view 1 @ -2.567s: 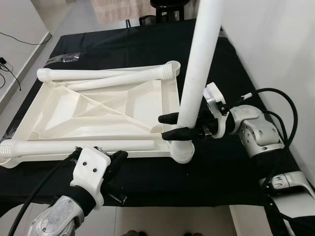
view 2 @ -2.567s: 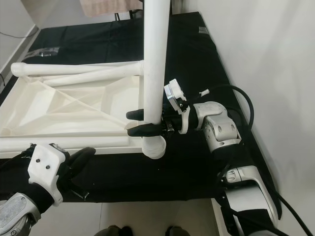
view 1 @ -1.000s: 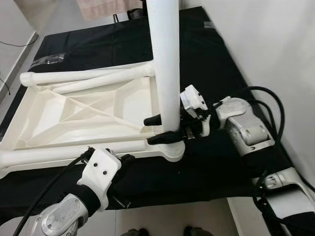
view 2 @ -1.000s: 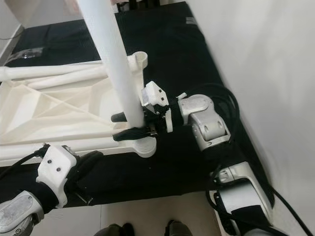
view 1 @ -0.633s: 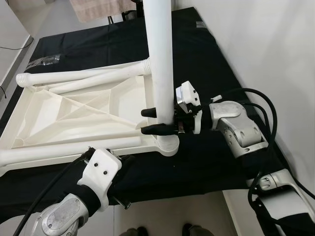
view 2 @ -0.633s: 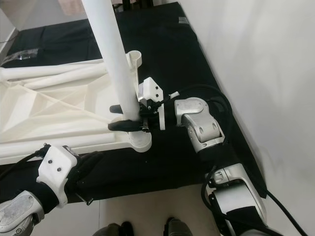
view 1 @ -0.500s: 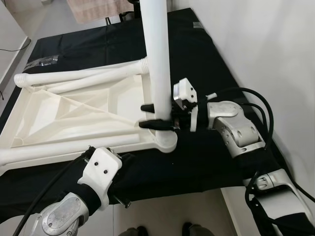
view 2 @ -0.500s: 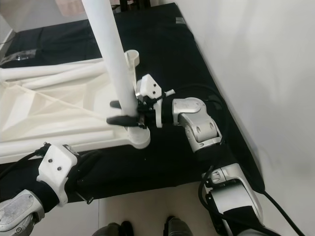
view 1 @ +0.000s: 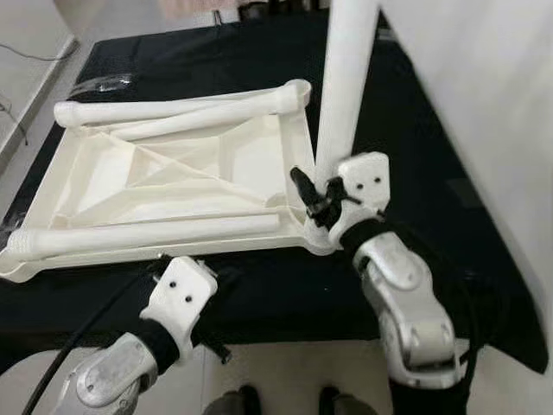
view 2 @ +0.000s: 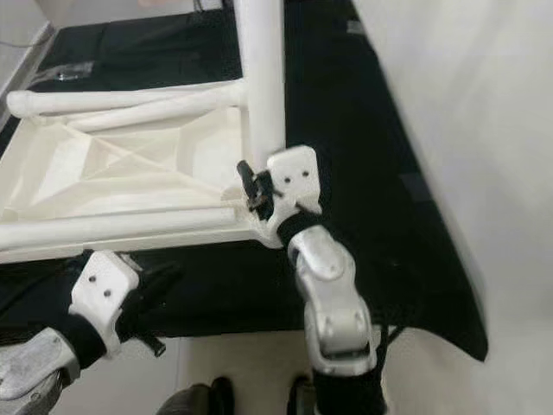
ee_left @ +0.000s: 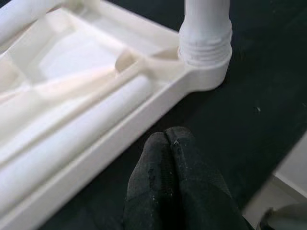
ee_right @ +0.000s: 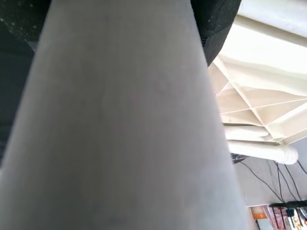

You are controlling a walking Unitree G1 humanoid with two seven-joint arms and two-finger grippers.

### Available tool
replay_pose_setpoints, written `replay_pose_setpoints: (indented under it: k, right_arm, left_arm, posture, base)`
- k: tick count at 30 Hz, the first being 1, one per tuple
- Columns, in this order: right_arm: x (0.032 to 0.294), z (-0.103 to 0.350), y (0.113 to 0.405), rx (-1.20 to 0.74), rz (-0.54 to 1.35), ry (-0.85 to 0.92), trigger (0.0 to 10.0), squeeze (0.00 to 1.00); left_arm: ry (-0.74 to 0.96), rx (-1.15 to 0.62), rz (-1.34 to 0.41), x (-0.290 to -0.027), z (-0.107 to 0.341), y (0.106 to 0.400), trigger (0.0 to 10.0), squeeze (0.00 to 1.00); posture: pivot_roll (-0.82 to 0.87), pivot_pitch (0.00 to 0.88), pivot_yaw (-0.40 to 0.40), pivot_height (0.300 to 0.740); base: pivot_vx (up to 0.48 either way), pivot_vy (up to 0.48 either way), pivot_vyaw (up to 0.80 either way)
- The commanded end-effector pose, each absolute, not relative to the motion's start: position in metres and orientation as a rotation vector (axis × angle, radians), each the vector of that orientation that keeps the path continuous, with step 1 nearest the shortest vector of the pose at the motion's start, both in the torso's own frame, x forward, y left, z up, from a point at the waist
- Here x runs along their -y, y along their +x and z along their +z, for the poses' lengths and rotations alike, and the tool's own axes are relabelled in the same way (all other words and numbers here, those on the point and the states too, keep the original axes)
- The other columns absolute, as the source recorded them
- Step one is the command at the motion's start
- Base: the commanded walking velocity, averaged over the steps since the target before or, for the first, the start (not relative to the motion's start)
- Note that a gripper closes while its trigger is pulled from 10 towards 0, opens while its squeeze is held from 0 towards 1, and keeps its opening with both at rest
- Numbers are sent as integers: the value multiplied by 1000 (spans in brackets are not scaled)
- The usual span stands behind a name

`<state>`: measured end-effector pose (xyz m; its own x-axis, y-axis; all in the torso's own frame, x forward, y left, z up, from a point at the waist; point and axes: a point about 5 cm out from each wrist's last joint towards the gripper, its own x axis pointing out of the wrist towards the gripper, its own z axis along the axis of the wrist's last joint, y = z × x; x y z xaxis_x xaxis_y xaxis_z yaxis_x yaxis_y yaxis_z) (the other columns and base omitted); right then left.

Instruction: Building children table

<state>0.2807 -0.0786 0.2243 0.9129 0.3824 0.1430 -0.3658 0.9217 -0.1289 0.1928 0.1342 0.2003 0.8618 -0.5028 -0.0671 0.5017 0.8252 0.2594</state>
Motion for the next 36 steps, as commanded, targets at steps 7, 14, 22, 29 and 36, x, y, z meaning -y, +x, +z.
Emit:
replay_pose_setpoints:
  k: [7,14,22,29,36]
  right_arm:
    - [70,168,280,-169,334,-77,10000,0]
    - [69,172,282,-148,333,-90,10000,0]
    - [65,171,285,-139,352,-92,10000,0]
    - [60,172,284,-134,372,-89,10000,0]
    - [55,173,283,-128,399,-85,10000,0]
  left_arm:
    - [313,16,-488,-145,202,204,10000,0]
    - [297,92,-431,-157,221,220,10000,0]
    - [96,277,-538,-163,272,239,10000,369]
    - [-6,391,-729,-158,312,251,10000,1000]
    - [-64,397,-940,-140,332,267,10000,1000]
  posture:
    - [-21,250,88,740]
    - [-28,226,84,740]
    - [-48,190,89,740]
    - [-52,170,98,740]
    - [-60,168,103,740]
  base:
    - [0,0,0]
    - [0,0,0]
    - [0,0,0]
    - [0,0,0]
    - [0,0,0]
